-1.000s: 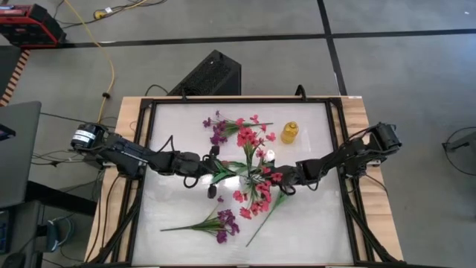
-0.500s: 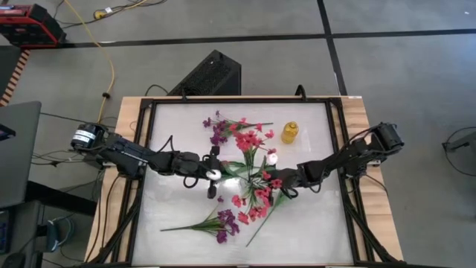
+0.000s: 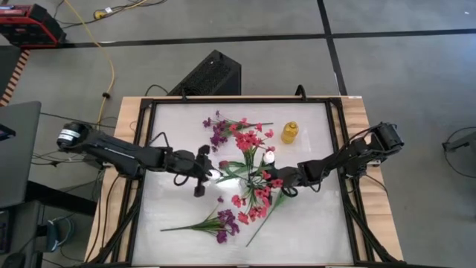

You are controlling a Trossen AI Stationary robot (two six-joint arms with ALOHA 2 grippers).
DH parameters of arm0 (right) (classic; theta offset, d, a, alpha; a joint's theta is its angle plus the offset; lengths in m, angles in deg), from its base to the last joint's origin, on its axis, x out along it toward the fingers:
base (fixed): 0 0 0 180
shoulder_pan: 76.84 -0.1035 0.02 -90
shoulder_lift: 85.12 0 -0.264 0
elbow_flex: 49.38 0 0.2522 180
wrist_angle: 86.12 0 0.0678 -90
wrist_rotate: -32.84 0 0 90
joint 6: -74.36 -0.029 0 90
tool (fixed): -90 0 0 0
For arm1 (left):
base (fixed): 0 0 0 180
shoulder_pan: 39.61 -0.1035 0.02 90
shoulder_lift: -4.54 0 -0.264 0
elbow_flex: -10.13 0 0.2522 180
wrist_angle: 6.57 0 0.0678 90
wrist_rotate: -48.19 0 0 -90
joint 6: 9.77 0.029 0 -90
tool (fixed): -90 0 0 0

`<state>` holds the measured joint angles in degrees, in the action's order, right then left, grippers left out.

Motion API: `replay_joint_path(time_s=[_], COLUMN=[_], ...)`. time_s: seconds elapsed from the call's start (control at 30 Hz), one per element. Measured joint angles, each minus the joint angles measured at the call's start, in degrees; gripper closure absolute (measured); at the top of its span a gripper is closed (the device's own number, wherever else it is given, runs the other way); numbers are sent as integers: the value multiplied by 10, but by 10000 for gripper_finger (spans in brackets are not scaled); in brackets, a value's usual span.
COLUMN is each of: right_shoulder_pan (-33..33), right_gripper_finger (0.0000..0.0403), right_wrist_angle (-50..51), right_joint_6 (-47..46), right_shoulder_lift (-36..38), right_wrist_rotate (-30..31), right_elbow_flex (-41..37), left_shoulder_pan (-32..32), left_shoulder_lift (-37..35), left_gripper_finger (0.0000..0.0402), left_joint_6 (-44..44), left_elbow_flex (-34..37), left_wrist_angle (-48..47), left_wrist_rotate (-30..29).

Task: Sort flowers into vase by color
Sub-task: Put the top dark red tulip into the yellow vase

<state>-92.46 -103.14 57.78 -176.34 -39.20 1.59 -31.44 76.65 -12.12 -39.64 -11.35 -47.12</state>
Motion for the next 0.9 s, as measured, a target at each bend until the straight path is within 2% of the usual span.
replay_joint_path(time_s=[0.2,0.4,0.7,0.9], right_shoulder_pan=[-2,-2,-2,16], right_gripper_finger=[159,159,159,159], right_wrist_angle=[8,102,312,422], right_joint_6=[5,5,-49,-88], right_shoulder_lift=[6,50,167,161], right_wrist_rotate=[0,-12,-15,-15], right_elbow_flex=[0,0,0,0], left_shoulder_pan=[0,0,0,0], left_shoulder_lift=[-75,-125,-127,-129], left_gripper_finger=[401,401,396,358], left_joint_6=[-2,-17,-14,-13], left_elbow_flex=[0,0,33,78], left_wrist_angle=[-101,-164,-160,-81], left_wrist_rotate=[-28,-42,-62,-60])
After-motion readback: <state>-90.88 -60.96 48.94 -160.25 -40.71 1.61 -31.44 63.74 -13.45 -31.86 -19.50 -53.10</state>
